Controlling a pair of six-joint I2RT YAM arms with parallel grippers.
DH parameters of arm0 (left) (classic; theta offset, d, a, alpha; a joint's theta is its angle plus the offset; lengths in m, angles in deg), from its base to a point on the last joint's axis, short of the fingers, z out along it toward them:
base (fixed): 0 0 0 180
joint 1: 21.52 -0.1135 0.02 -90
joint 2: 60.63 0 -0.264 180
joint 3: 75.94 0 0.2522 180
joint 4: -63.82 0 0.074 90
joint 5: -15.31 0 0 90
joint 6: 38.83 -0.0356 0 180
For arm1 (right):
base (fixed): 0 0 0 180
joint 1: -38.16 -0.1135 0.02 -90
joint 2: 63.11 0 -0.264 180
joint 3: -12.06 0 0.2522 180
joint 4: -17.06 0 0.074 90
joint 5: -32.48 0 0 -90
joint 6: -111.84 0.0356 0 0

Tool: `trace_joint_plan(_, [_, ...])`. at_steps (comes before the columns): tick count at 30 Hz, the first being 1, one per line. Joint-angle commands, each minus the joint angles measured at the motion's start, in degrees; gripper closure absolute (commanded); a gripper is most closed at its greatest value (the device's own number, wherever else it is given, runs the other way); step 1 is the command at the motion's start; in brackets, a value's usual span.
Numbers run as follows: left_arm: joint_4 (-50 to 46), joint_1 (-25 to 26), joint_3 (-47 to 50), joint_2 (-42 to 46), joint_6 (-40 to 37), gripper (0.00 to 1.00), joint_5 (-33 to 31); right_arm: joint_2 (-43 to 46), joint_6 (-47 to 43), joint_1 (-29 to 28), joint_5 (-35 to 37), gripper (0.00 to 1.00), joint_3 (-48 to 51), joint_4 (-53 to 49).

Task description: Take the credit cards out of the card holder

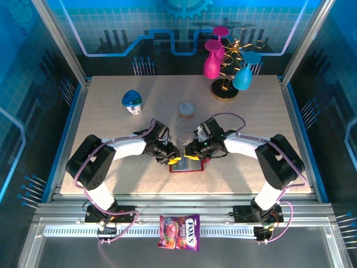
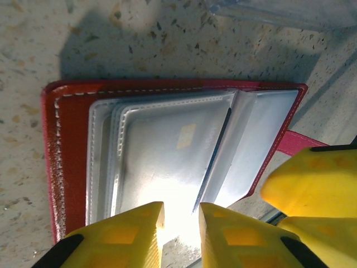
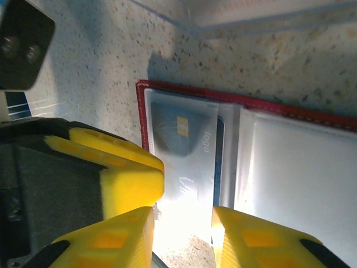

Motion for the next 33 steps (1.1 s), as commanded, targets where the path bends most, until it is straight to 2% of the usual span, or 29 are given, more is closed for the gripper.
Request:
trace_joint_plan(1, [-0.4,-0.97,1.29,0.57,-1.7,0.78,0.73,-1.2,2.15,-1.0,-1.38,0.66,1.34,2.1])
trace_joint_plan(9, [0.06,-2.17,2.99,0.22,-2.5,0.86,0.9,-3.64,2.45,-1.89,-1.99,0.66,0.39,2.69])
trace_joint_plan(33, [-0.17,-2.87,2.82,-0.22,-3.25,0.88,1.27,-5.38,3.0,-2.6,-2.51,0.7,-2.14,3.99])
